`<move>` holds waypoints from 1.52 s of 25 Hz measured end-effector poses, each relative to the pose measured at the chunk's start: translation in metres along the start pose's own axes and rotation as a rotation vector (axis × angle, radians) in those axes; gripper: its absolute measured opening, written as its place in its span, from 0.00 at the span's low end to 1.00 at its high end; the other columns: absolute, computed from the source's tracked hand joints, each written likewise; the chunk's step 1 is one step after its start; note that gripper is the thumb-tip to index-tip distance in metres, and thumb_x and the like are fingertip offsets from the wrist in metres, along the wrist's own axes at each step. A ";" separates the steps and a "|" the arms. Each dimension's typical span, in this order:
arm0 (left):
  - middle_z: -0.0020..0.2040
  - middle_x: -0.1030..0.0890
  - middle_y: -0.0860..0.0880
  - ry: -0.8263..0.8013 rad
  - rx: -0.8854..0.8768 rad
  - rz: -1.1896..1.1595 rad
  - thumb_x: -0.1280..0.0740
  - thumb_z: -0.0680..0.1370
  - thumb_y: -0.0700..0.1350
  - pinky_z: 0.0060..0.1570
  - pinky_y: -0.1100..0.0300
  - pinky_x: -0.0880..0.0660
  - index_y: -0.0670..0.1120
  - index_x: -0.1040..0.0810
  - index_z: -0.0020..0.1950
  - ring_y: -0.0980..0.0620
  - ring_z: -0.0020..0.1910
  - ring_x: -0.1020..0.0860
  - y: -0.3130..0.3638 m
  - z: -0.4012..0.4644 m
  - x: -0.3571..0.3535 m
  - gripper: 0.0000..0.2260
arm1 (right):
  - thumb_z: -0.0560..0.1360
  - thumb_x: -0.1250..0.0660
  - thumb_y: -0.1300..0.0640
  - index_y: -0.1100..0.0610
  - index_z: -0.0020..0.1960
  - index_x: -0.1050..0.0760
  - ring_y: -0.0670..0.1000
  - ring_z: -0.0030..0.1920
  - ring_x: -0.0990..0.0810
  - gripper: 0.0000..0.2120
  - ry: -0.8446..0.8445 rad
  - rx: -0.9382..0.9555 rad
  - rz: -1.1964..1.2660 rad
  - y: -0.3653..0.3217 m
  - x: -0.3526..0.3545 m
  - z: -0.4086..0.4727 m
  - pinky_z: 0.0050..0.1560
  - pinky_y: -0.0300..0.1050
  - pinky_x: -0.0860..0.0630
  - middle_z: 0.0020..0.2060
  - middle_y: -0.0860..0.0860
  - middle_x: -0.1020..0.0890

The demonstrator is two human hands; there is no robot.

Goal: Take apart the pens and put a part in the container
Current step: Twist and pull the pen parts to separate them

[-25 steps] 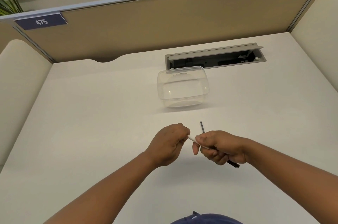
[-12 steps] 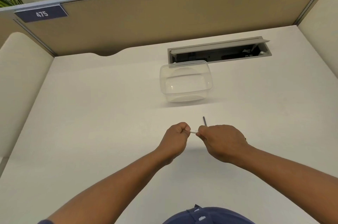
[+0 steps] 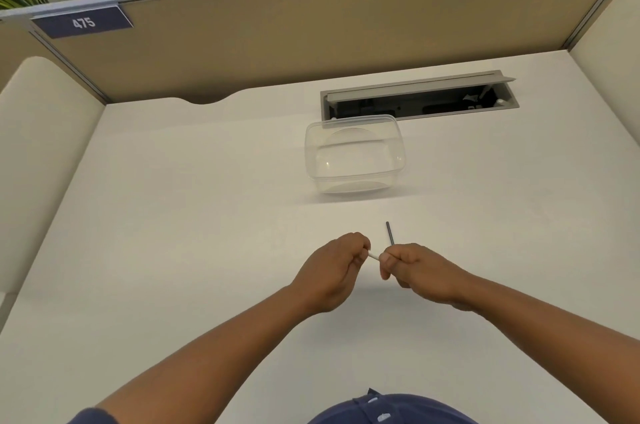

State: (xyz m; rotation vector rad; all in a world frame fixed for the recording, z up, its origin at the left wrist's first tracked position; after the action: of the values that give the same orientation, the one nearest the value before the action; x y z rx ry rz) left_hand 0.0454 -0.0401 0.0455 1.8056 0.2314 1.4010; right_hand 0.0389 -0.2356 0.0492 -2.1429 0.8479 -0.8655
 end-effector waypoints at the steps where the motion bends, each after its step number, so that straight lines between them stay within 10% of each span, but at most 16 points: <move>1: 0.41 0.25 0.53 0.031 -0.092 0.045 0.44 0.83 0.45 0.37 0.55 0.32 0.50 0.31 0.51 0.53 0.37 0.33 0.000 0.001 0.002 0.04 | 0.81 0.42 0.46 0.49 0.40 0.23 0.46 0.27 0.37 0.16 -0.086 -0.051 0.121 -0.001 0.002 0.000 0.30 0.41 0.39 0.26 0.43 0.31; 5: 0.38 0.23 0.47 0.100 -0.301 0.180 0.43 0.78 0.40 0.33 0.55 0.33 0.43 0.25 0.46 0.47 0.35 0.31 -0.004 0.005 0.007 0.07 | 0.82 0.43 0.46 0.52 0.42 0.22 0.49 0.27 0.44 0.16 -0.308 -0.102 0.278 -0.007 0.006 -0.002 0.26 0.39 0.45 0.26 0.47 0.36; 16: 0.34 0.28 0.55 -0.123 0.188 -0.299 0.45 0.83 0.52 0.36 0.55 0.33 0.52 0.29 0.43 0.54 0.33 0.34 -0.012 0.004 -0.001 0.11 | 0.82 0.46 0.43 0.50 0.40 0.27 0.50 0.36 0.25 0.18 0.039 0.079 -0.387 -0.019 0.006 -0.005 0.43 0.51 0.25 0.38 0.49 0.19; 21: 0.37 0.25 0.55 -0.264 0.145 -0.093 0.46 0.84 0.52 0.37 0.55 0.32 0.55 0.27 0.48 0.55 0.33 0.32 -0.011 0.006 0.007 0.10 | 0.82 0.49 0.41 0.52 0.41 0.31 0.51 0.32 0.29 0.20 0.066 0.119 -0.565 -0.013 0.008 -0.004 0.38 0.53 0.27 0.32 0.50 0.23; 28: 0.32 0.31 0.51 -0.242 0.511 -0.704 0.44 0.85 0.48 0.32 0.62 0.38 0.49 0.31 0.39 0.52 0.31 0.38 -0.004 0.009 -0.006 0.15 | 0.82 0.55 0.42 0.50 0.45 0.43 0.55 0.28 0.31 0.14 0.273 0.313 -1.072 -0.011 0.003 -0.005 0.25 0.46 0.44 0.28 0.48 0.32; 34: 0.32 0.29 0.55 -0.017 0.248 -0.255 0.44 0.85 0.50 0.34 0.56 0.34 0.52 0.30 0.43 0.55 0.32 0.34 -0.006 0.008 -0.005 0.12 | 0.82 0.45 0.43 0.46 0.44 0.33 0.51 0.31 0.29 0.11 0.154 0.166 -0.492 -0.006 0.006 0.000 0.33 0.49 0.30 0.29 0.46 0.27; 38: 0.35 0.26 0.56 0.001 0.272 -0.435 0.42 0.85 0.49 0.35 0.61 0.32 0.51 0.27 0.46 0.56 0.33 0.31 -0.007 0.009 -0.007 0.10 | 0.82 0.42 0.49 0.49 0.45 0.24 0.45 0.29 0.32 0.11 -0.033 0.001 0.092 -0.006 0.004 0.001 0.34 0.40 0.34 0.29 0.46 0.23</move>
State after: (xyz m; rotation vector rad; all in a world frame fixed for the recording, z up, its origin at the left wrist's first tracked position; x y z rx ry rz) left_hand 0.0534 -0.0440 0.0357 1.8268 0.7970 1.0980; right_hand 0.0443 -0.2348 0.0545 -2.0948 0.9211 -0.7813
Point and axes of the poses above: each hand's wrist, its own z-axis towards the middle knuckle, its own x-axis out of the back of the hand, y = z × x, the point moved 2 cm from there along z, towards the middle knuckle
